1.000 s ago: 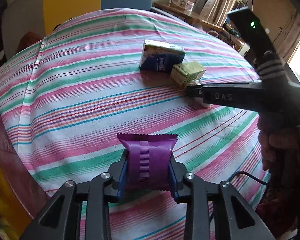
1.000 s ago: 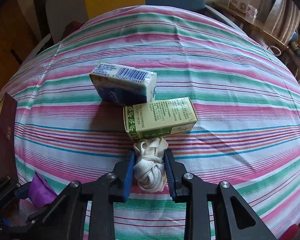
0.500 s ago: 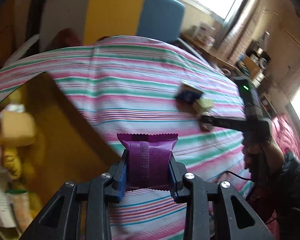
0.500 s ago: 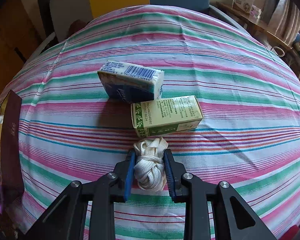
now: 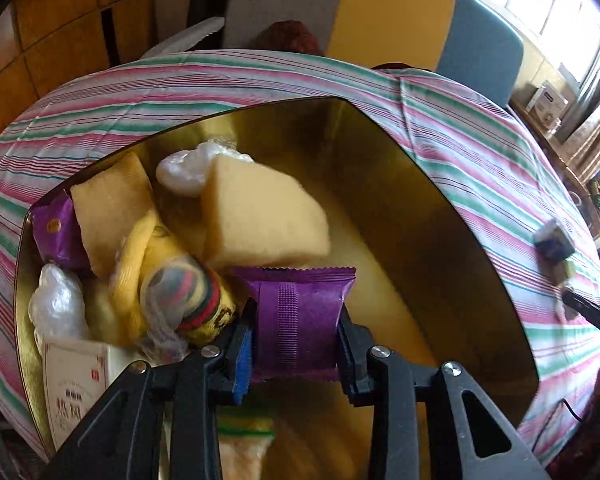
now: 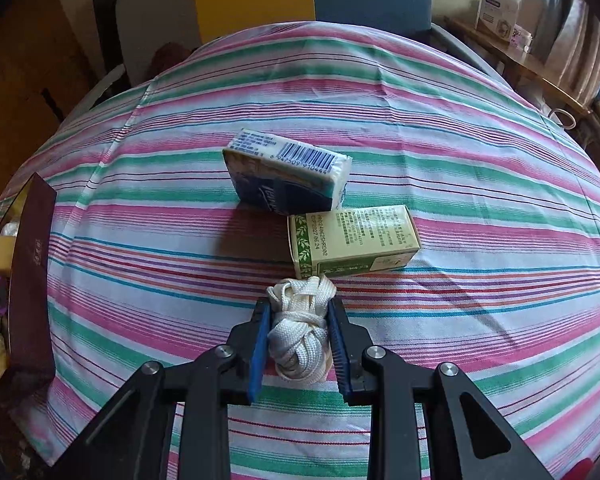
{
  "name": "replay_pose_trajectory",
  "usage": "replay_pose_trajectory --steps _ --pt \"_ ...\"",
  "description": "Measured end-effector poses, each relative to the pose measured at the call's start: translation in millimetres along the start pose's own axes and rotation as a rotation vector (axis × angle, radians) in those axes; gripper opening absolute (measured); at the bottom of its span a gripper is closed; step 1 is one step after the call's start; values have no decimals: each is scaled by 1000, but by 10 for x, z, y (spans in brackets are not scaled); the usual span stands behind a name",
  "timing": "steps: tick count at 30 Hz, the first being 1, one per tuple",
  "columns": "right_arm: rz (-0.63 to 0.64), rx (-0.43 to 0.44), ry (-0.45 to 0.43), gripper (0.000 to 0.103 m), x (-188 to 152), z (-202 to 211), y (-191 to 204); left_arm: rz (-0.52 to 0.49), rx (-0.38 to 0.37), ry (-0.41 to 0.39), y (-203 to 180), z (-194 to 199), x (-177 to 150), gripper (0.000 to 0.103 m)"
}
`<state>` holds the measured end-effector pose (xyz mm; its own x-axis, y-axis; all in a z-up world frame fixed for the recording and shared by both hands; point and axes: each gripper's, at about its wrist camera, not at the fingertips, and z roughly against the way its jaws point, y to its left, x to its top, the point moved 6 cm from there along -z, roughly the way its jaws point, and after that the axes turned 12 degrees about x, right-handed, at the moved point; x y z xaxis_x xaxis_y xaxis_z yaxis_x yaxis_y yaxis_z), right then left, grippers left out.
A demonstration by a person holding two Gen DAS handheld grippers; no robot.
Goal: Organize objects
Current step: 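Carry the purple packet into the gold tray and open the left gripper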
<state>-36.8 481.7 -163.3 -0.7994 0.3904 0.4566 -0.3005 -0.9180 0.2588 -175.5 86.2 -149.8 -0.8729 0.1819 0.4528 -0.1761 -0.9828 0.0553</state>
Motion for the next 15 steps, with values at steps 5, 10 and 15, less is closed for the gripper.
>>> replay_pose_trajectory --steps 5,10,15 --pt "-3 -4 1 28 -5 0 -2 39 -27 10 -4 -21 74 43" --pt "-7 -5 2 29 1 -1 -18 44 -34 -21 32 178 2 52" --pt "-1 -4 5 29 2 -3 -17 39 -2 -102 104 477 -75 52"
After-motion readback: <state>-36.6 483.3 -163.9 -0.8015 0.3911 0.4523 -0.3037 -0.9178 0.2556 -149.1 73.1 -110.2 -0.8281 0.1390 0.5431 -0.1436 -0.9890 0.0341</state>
